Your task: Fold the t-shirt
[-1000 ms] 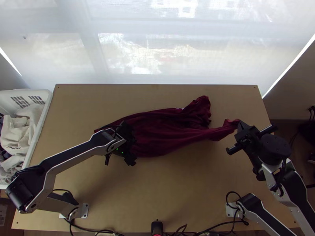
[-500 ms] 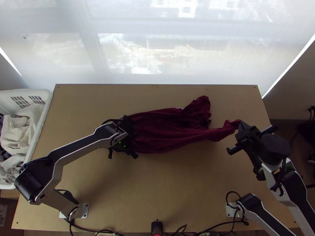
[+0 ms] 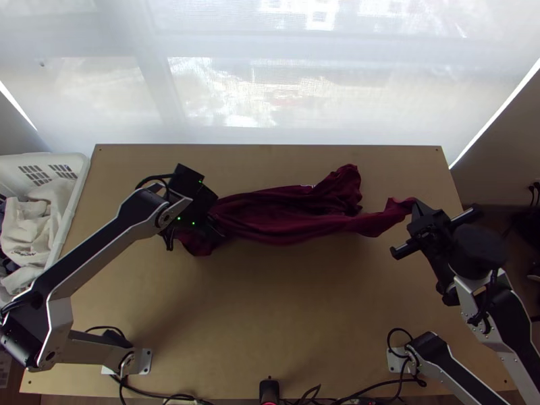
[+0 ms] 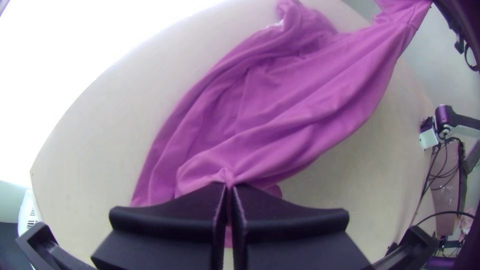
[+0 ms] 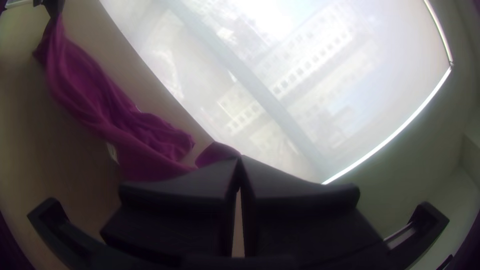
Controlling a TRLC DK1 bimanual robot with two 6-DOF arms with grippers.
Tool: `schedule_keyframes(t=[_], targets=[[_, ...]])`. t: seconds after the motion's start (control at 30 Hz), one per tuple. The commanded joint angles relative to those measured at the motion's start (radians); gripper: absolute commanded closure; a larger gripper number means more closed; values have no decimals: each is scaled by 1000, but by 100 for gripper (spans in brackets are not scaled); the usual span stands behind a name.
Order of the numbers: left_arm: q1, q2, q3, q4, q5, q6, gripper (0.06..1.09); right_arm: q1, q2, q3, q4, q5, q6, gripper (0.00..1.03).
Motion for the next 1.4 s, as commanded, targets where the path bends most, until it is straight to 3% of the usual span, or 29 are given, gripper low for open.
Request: schedule_keyframes(t=[0.0, 0.33, 0.7, 0.97, 1.37], targets=[[58, -80, 116, -77, 26, 10, 105, 3, 60, 113, 15, -1, 1, 100], [89, -166, 201, -183, 75, 42, 105, 28, 92, 261, -8, -1, 1, 100], [197, -294, 402, -183, 80, 54, 105, 78, 162, 497, 3, 0, -4, 100], [257, -306, 584, -171, 61, 73, 105, 105, 213, 679, 6, 0, -10, 100], [259, -367, 718, -206, -28, 172, 105, 172, 207, 831, 24, 0, -93, 100]])
